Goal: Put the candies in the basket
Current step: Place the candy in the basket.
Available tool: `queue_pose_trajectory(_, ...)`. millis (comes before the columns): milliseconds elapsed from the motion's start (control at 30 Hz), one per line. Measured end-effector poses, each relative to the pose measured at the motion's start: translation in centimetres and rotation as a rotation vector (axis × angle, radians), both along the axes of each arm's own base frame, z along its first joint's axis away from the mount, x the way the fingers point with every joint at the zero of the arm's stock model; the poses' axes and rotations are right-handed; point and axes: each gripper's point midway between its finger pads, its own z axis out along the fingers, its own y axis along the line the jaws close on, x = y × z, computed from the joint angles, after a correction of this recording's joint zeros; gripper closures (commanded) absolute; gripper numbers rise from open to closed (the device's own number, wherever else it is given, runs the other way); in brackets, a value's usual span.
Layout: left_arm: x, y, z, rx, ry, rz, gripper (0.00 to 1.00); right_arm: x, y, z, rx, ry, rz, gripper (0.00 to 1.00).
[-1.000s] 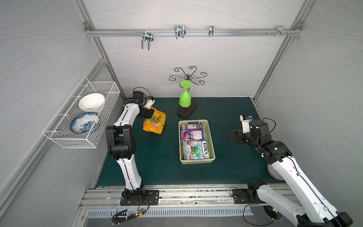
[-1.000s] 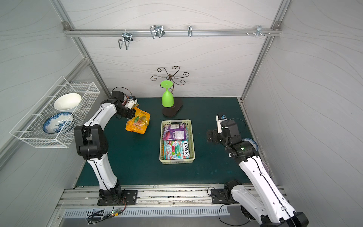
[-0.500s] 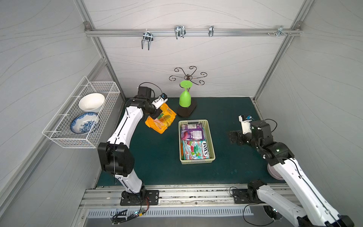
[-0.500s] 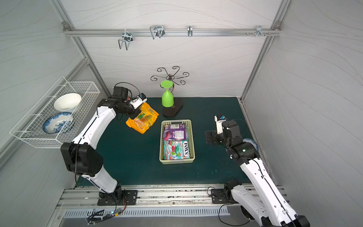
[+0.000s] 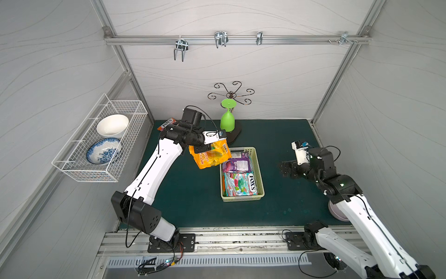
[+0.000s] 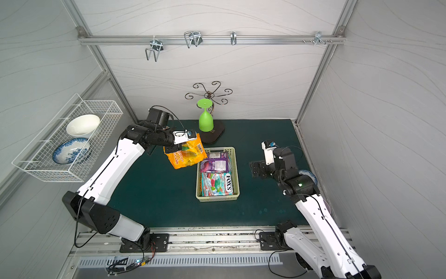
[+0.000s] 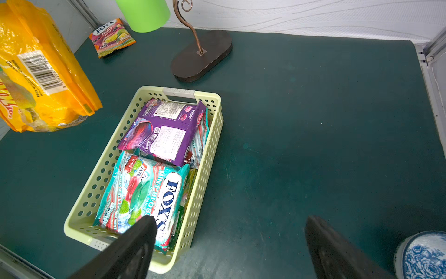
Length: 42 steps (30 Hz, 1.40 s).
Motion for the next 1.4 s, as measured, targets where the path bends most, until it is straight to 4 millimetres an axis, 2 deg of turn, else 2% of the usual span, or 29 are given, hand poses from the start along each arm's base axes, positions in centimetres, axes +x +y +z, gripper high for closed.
queue_pose_trajectory(267,-1.2,-5.0,0.0,0.032,-0.003,-0.155,1.00,-0.3,-0.5,-0.6,-0.023,-0.006,-0.010,0.01)
queue_pose_trajectory(500,-1.0,-8.4,-1.3,0.048,0.021,-0.228,1.00,-0.5,-0.8,-1.7,-0.047,0.006,-0.009,0.01)
queue_pose_trajectory(933,0.2,-11.0,-5.6,0.100,0.079,-0.309,1.00,-0.7,-1.2,-2.3,-0.065,-0.006,-0.012,0.01)
queue_pose_trajectory(1400,4.4,-13.8,-10.2,0.090,0.014,-0.328,1.00,-0.4,-1.0,-2.6,-0.070,-0.001,-0.005,0.01)
